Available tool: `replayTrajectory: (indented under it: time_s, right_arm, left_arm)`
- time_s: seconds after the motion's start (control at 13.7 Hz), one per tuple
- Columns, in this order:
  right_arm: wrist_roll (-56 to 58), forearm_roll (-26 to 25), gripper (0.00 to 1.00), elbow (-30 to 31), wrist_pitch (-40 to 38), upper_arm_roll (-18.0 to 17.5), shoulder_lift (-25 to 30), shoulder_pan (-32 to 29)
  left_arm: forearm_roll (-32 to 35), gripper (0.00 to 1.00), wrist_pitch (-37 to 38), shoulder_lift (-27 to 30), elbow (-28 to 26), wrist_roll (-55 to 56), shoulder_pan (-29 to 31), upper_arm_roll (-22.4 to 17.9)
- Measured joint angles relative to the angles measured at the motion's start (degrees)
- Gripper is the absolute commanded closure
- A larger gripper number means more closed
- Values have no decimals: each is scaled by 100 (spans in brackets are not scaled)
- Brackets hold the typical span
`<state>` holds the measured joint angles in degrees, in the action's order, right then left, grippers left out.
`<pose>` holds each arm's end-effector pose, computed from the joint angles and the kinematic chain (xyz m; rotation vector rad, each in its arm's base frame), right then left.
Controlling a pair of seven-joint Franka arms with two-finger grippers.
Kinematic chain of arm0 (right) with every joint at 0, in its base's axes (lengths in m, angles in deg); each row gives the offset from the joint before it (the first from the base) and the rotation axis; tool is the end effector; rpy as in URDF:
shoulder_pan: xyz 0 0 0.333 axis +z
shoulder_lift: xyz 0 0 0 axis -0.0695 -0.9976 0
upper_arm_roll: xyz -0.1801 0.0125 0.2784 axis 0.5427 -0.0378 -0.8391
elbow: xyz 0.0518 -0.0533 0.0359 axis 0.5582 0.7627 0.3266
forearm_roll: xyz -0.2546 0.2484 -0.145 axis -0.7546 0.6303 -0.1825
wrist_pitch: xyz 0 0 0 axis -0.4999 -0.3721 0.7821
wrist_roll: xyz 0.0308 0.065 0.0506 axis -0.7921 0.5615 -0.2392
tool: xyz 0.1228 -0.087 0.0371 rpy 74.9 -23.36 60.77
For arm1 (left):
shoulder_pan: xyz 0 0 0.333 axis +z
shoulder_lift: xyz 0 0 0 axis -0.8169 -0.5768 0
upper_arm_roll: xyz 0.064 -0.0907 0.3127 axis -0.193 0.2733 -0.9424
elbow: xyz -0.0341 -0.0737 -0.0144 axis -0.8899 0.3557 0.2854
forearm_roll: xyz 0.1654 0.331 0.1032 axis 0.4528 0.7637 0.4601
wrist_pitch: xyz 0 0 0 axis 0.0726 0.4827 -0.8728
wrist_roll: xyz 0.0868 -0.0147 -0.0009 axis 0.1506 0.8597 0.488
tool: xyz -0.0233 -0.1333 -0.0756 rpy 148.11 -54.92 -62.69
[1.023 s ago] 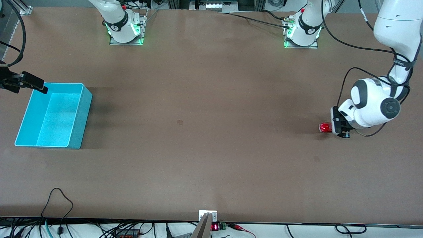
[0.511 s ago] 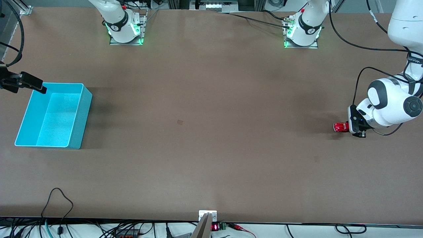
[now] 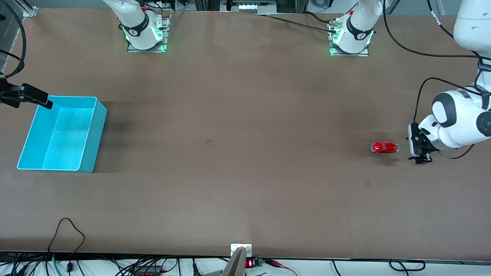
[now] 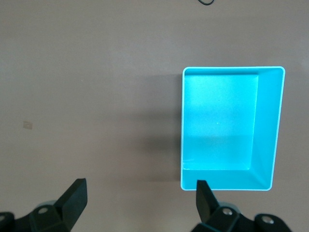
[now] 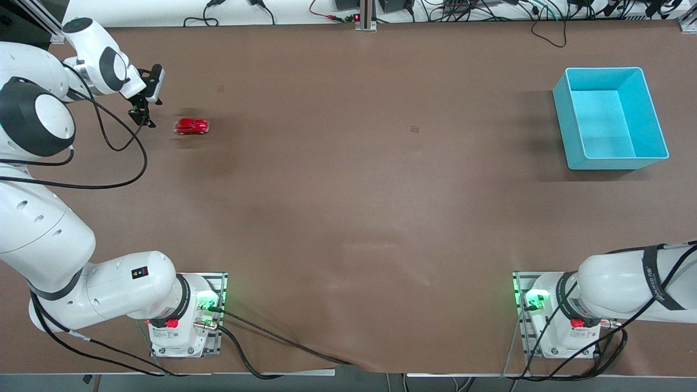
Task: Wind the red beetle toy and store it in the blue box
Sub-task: 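Release the car to roll toward the blue box, lift the left gripper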
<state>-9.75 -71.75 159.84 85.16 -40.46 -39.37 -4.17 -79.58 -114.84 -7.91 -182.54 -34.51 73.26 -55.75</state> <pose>0.5785 -0.0475 0.5618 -3.1258 0.0583 0.0482 0.5886 0.1678 0.2030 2.1597 -2.1784 -0.0727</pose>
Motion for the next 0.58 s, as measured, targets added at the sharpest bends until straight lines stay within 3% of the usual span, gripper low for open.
replayTrajectory:
  time_s: [0.58]
  right_arm:
    - [8, 0, 0, 3, -10, -20, -15, 15]
  left_arm:
    - [-1, 0, 1687, 1011, 190, 1507, -4, 398]
